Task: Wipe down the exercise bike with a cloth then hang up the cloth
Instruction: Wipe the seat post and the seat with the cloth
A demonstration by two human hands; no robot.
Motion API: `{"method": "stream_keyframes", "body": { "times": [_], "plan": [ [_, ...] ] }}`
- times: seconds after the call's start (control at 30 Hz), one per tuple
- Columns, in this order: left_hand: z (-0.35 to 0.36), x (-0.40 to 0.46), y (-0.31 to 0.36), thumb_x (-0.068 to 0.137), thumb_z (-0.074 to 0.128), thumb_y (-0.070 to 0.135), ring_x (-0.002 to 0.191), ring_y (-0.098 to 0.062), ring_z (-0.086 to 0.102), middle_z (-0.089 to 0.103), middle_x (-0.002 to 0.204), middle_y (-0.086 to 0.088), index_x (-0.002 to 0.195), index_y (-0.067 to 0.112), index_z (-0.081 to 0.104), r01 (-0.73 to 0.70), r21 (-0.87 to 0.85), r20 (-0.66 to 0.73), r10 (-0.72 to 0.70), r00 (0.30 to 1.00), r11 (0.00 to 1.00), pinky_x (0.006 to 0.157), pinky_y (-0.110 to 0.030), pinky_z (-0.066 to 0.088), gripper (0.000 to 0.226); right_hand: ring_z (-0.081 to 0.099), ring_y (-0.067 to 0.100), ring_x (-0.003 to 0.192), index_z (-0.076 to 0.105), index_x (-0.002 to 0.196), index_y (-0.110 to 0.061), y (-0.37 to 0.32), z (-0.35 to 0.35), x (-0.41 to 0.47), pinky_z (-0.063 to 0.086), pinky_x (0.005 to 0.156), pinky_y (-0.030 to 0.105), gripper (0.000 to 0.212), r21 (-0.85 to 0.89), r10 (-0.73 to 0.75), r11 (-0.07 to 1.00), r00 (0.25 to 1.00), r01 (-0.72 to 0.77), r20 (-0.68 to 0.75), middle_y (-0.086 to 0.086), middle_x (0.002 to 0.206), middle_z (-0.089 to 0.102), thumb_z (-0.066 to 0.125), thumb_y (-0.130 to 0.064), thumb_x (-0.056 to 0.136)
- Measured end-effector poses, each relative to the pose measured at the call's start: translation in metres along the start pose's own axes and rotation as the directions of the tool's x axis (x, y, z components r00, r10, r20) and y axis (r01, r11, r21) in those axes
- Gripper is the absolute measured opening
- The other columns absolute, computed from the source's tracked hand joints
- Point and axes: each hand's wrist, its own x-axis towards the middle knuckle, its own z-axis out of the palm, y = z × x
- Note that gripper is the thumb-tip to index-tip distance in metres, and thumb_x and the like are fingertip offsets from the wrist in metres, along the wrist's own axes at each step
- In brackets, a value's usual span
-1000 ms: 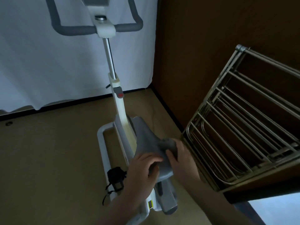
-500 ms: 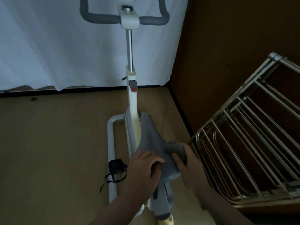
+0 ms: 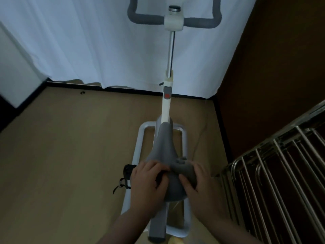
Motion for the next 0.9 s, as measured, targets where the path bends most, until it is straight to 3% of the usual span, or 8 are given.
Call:
{"method": "stream_keyframes", "body": {
  "times": [0.07, 0.17, 0.3, 0.47, 0.57, 0.63, 0.83, 0.9],
  "plan": [
    [0.002, -0.002, 0.0, 0.08, 0.05, 0.031, 0.084, -0.01, 0.054, 0.059, 0.089, 0.018, 0.086, 0.03, 0.066, -0.009, 0.002, -0.035, 0.009, 0.999, 1.0, 0.074, -0.04, 0.047, 0.017, 0.053, -0.001, 0.109, 0.055, 0.115, -0.034, 0.01, -0.009, 0.011, 0.046, 0.092, 0.022, 0.027, 0.021, -0.055, 0.998, 0.994, 0.053, 0.094, -0.018, 0.115, 0.054, 0.06, -0.04, 0.089],
    [0.004, -0.005, 0.004, 0.082, 0.052, 0.029, 0.083, -0.008, 0.053, 0.06, 0.088, 0.019, 0.085, 0.03, 0.068, -0.01, 0.047, -0.105, 0.015, 0.994, 0.999, 0.074, -0.033, 0.044, 0.017, 0.059, 0.004, 0.106, 0.056, 0.114, -0.042, 0.024, -0.016, 0.035, 0.052, 0.091, 0.039, 0.027, 0.114, 0.083, 0.988, 0.984, -0.102, 0.158, -0.014, 0.116, 0.06, 0.059, -0.046, 0.088],
    [0.006, -0.006, 0.003, 0.083, 0.053, 0.029, 0.082, -0.007, 0.052, 0.061, 0.088, 0.018, 0.086, 0.029, 0.07, -0.034, 0.067, -0.141, 0.043, 0.989, 0.997, 0.073, -0.029, 0.042, 0.017, 0.054, -0.002, 0.106, 0.055, 0.116, -0.038, 0.015, -0.013, 0.032, 0.048, 0.09, 0.023, 0.025, 0.066, -0.118, 0.992, 0.974, 0.107, 0.195, -0.019, 0.115, 0.054, 0.06, -0.034, 0.092],
    [0.008, -0.005, 0.006, 0.082, 0.053, 0.027, 0.082, -0.005, 0.052, 0.058, 0.087, 0.021, 0.082, 0.029, 0.068, -0.017, 0.056, -0.175, 0.027, 0.984, 0.998, 0.073, -0.03, 0.044, 0.015, 0.06, 0.012, 0.107, 0.058, 0.11, -0.034, 0.011, -0.007, 0.072, 0.051, 0.091, 0.035, 0.016, 0.191, 0.152, 0.96, 0.956, -0.203, 0.249, -0.009, 0.11, 0.063, 0.056, -0.029, 0.095],
    [0.01, -0.006, 0.006, 0.082, 0.053, 0.027, 0.082, -0.003, 0.049, 0.058, 0.086, 0.019, 0.083, 0.028, 0.068, -0.023, 0.085, -0.18, 0.038, 0.983, 0.996, 0.073, -0.029, 0.042, 0.014, 0.057, 0.007, 0.106, 0.057, 0.117, -0.028, 0.011, 0.001, 0.036, 0.049, 0.089, 0.03, 0.024, 0.067, 0.041, 0.997, 0.997, -0.045, 0.06, -0.014, 0.113, 0.059, 0.058, -0.032, 0.093],
    [0.011, -0.007, 0.004, 0.082, 0.054, 0.027, 0.081, -0.002, 0.048, 0.059, 0.085, 0.018, 0.083, 0.028, 0.068, -0.024, 0.103, -0.201, 0.044, 0.979, 0.994, 0.071, -0.03, 0.043, 0.014, 0.055, 0.003, 0.105, 0.056, 0.116, -0.028, 0.007, -0.003, 0.025, 0.048, 0.088, 0.027, 0.023, 0.046, -0.072, 0.997, 0.995, 0.069, 0.066, -0.015, 0.114, 0.055, 0.059, -0.028, 0.092],
    [0.013, -0.009, 0.007, 0.081, 0.055, 0.026, 0.08, -0.007, 0.051, 0.06, 0.084, 0.017, 0.082, 0.029, 0.067, 0.011, 0.115, -0.222, 0.014, 0.975, 0.993, 0.072, -0.032, 0.044, 0.012, 0.058, 0.015, 0.109, 0.056, 0.119, -0.026, -0.018, 0.002, 0.094, 0.048, 0.096, 0.037, 0.025, 0.216, 0.109, 0.963, 0.965, -0.162, 0.238, -0.004, 0.115, 0.062, 0.058, -0.027, 0.094],
    [0.011, -0.009, 0.005, 0.082, 0.054, 0.027, 0.08, -0.006, 0.05, 0.06, 0.085, 0.018, 0.084, 0.029, 0.067, -0.013, 0.104, -0.206, 0.035, 0.978, 0.995, 0.073, -0.032, 0.044, 0.013, 0.057, 0.011, 0.107, 0.056, 0.117, -0.027, -0.011, 0.0, 0.071, 0.048, 0.093, 0.034, 0.024, 0.083, 0.044, 0.995, 0.981, -0.06, 0.188, -0.008, 0.114, 0.059, 0.058, -0.03, 0.094]
  ]
}}
